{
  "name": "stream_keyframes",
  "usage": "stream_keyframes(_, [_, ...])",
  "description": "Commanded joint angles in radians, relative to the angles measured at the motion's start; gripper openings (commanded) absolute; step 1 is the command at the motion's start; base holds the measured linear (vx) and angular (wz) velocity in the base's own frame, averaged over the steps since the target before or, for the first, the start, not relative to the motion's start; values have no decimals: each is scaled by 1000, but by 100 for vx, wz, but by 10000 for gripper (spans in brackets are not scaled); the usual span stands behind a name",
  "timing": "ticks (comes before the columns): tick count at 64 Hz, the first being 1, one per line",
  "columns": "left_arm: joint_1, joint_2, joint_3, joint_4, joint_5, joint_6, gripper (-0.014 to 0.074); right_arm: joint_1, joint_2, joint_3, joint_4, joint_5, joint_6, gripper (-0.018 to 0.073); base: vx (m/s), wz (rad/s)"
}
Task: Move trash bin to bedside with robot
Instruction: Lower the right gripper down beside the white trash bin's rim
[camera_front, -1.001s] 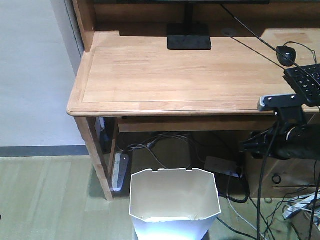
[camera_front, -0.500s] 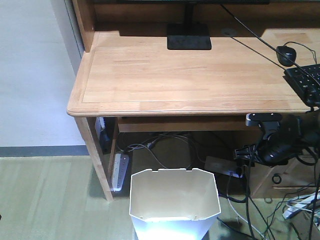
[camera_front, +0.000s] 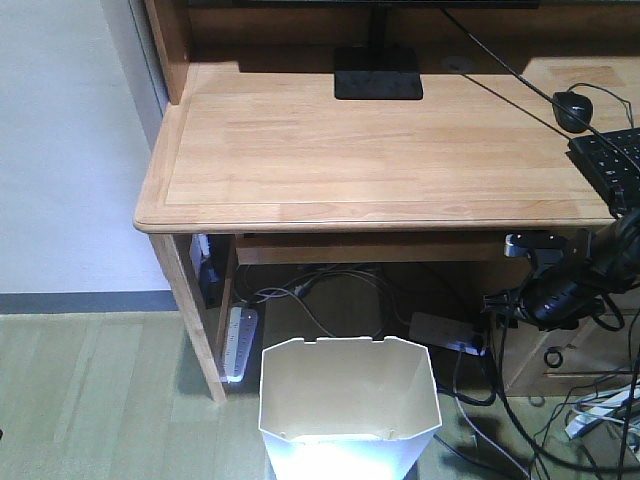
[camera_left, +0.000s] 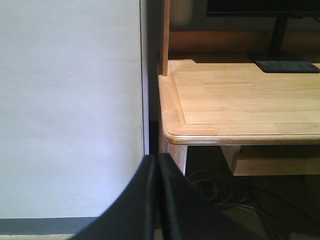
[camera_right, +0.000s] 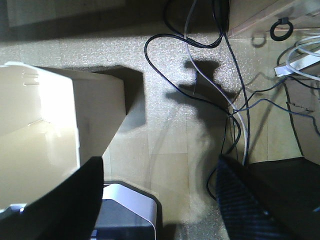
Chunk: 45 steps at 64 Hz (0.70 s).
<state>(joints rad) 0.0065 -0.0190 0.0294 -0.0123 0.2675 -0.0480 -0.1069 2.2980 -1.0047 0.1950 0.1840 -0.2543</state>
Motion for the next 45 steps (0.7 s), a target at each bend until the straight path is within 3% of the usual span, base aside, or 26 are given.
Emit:
stream_keyframes(1, [-3,-10,29,-4,-74,-8,-6,-9,12,-73,55,19,-68,454,0,0])
stream_keyframes(14, [-3,-10,29,-4,-74,-8,-6,-9,124,-176,229,52,-228,429,0,0])
stream_keyframes(29, [-3,-10,29,-4,-74,-8,-6,-9,248,-292,538,122,-531,415,0,0])
stream_keyframes(45, [-3,-10,29,-4,-74,-8,-6,-9,348,-364,760,189,-780,426,0,0])
